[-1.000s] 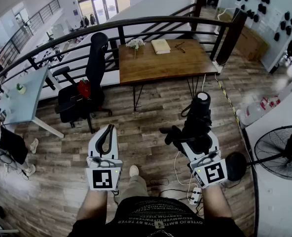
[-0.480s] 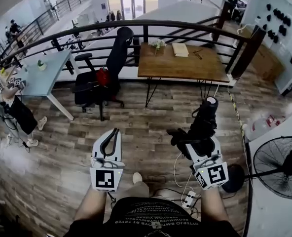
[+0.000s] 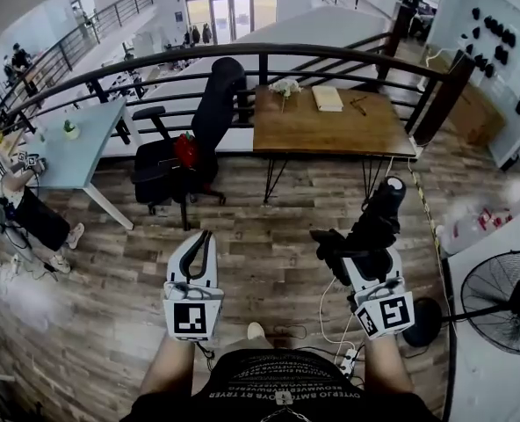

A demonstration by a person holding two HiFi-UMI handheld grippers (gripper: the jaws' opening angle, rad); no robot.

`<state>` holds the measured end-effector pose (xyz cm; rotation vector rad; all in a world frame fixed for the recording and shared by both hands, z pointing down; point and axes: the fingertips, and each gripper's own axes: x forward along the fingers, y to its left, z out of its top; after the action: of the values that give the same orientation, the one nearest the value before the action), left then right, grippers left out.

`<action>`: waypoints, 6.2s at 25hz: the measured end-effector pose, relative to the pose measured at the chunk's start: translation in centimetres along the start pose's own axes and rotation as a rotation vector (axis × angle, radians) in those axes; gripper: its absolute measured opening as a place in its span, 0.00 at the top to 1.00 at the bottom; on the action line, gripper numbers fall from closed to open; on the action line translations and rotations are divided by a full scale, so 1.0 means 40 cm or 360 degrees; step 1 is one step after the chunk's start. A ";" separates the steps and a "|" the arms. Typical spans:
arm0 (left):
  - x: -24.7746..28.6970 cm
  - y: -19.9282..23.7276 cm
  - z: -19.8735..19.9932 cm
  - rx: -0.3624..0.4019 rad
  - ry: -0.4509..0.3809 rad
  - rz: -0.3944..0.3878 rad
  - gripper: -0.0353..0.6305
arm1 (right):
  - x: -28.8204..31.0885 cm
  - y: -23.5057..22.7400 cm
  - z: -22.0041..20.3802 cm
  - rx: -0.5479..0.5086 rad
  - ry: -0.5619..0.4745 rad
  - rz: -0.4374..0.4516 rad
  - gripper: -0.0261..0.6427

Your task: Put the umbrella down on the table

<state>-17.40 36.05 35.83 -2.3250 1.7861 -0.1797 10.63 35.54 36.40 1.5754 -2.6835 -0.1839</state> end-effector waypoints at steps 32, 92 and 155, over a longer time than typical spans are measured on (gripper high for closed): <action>0.603 0.086 -0.089 0.0005 0.0003 -0.0064 0.89 | 0.445 -0.325 -0.102 -0.0006 0.0024 -0.0022 0.55; 1.389 0.202 -0.121 0.0018 0.0041 -0.0012 0.89 | 1.160 -0.769 -0.163 0.0014 0.0045 0.0123 0.55; 2.010 0.373 -0.330 -0.0034 0.0218 0.0012 0.89 | 1.794 -0.958 -0.855 0.0474 0.0777 0.0252 0.55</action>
<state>-13.37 -46.37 42.97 -2.3728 1.8677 -0.3273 11.57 -48.54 63.22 1.2420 -2.4957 0.5532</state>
